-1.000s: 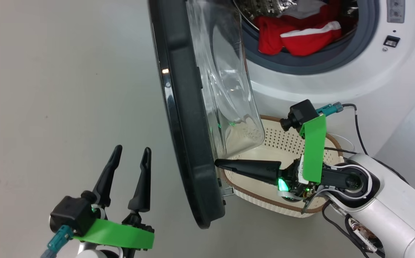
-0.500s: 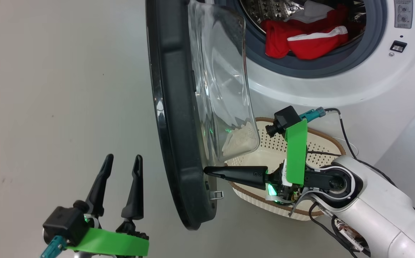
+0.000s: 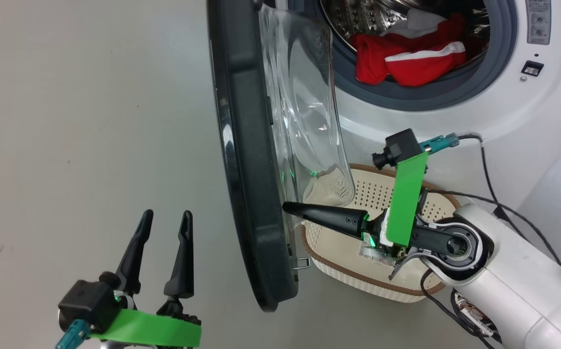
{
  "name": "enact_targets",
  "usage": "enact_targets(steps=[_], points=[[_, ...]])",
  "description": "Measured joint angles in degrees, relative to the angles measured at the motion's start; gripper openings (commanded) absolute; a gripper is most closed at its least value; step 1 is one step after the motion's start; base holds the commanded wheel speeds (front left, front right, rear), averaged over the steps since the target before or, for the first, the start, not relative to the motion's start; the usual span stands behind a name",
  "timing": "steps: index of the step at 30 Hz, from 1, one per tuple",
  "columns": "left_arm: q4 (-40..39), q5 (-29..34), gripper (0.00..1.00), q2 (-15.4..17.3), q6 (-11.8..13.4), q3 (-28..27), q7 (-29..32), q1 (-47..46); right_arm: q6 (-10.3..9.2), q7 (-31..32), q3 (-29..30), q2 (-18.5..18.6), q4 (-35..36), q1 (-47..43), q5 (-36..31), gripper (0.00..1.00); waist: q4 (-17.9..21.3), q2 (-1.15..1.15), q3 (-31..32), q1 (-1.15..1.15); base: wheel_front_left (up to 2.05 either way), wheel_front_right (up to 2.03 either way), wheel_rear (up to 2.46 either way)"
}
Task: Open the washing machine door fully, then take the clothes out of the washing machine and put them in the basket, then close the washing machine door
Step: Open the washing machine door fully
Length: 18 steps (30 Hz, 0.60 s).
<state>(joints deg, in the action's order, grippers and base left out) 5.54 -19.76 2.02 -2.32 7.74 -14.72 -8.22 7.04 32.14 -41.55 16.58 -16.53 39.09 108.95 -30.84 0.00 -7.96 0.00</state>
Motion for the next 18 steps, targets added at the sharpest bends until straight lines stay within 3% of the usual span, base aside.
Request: enact_targets(steps=[4,9,18], points=[[0.4,0.0,1.00,0.0,-0.2,0.0,0.0,0.0,0.00,-5.8,0.4,1.5,2.8,-1.4,-7.3,1.00,0.2,0.00,0.5,0.00,0.00,0.00,0.00],[1.2,0.0,1.00,0.0,-0.2,-0.5,0.0,0.0,0.00,-16.4,-1.7,4.8,3.7,-3.6,-23.1,1.00,0.3,0.00,1.2,0.00,0.00,0.00,0.00],[2.0,1.3,1.00,0.0,-0.2,-1.9,0.0,0.5,0.01,-36.6,-3.9,5.6,0.0,-7.5,-42.8,1.00,0.7,0.00,3.6,0.00,0.00,0.00,0.00]])
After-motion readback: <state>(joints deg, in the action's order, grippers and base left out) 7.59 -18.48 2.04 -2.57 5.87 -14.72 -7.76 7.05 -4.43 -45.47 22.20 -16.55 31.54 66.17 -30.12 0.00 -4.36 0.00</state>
